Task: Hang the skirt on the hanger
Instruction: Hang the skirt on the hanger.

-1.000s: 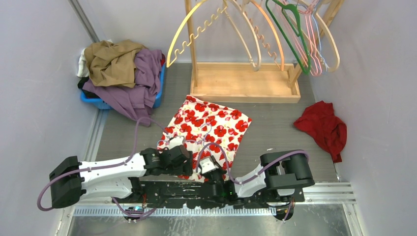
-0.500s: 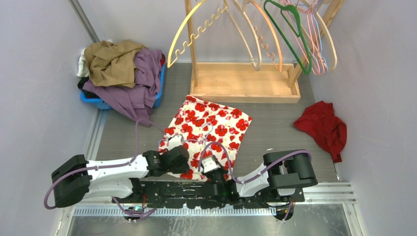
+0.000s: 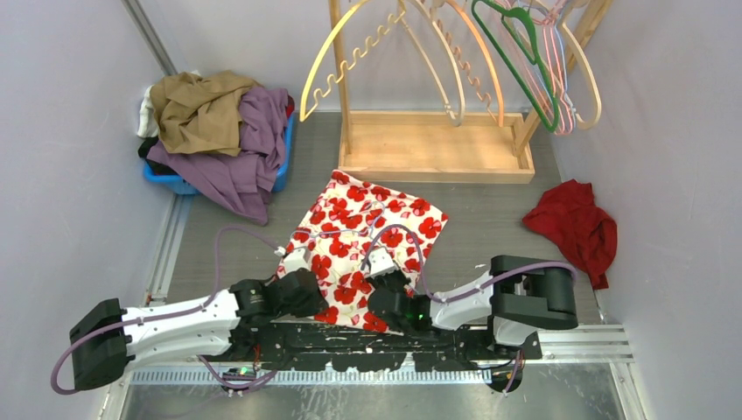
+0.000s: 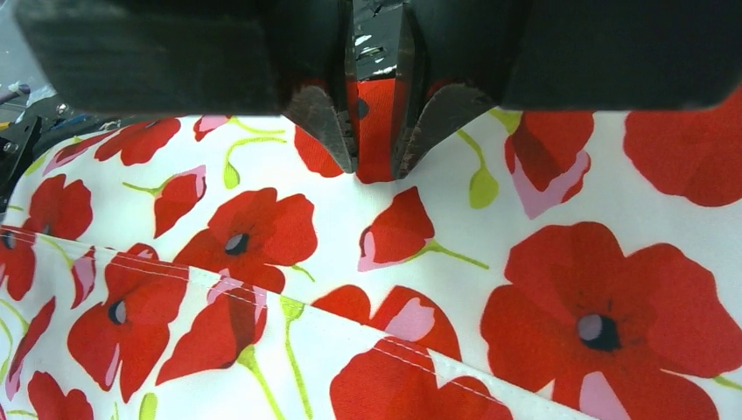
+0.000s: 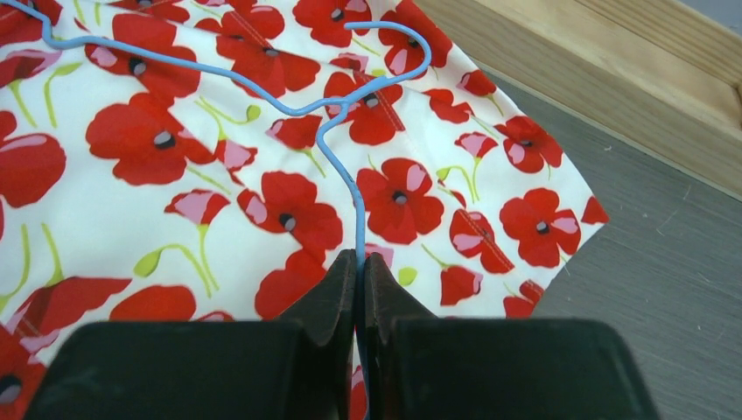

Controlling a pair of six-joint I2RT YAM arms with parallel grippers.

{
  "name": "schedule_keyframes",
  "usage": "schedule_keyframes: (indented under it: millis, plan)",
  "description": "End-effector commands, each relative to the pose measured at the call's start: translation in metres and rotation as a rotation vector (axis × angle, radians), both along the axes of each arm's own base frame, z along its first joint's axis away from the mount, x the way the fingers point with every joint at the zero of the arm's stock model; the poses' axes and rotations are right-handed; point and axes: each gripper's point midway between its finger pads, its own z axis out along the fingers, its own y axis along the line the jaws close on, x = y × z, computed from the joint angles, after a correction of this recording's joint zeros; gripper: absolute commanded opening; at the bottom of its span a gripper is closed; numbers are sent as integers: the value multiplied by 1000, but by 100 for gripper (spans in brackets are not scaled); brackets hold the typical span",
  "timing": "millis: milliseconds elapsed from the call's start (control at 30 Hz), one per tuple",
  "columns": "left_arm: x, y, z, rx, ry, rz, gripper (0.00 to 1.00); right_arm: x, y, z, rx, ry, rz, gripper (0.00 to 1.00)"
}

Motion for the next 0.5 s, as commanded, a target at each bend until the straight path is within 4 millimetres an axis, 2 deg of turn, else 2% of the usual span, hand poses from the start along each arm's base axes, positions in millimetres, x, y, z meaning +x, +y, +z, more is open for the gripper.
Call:
schedule_keyframes:
  millis: [0, 167, 467]
  plan:
    - [-22, 36, -27, 129, 89, 3, 22, 15, 15, 24, 63, 16, 78, 1]
    - [-21, 37, -22, 123, 80, 4, 22, 34, 11, 27, 44, 19, 99, 1]
    - [-29, 44, -25, 117, 99, 3, 23, 64, 3, 23, 78, 49, 76, 1]
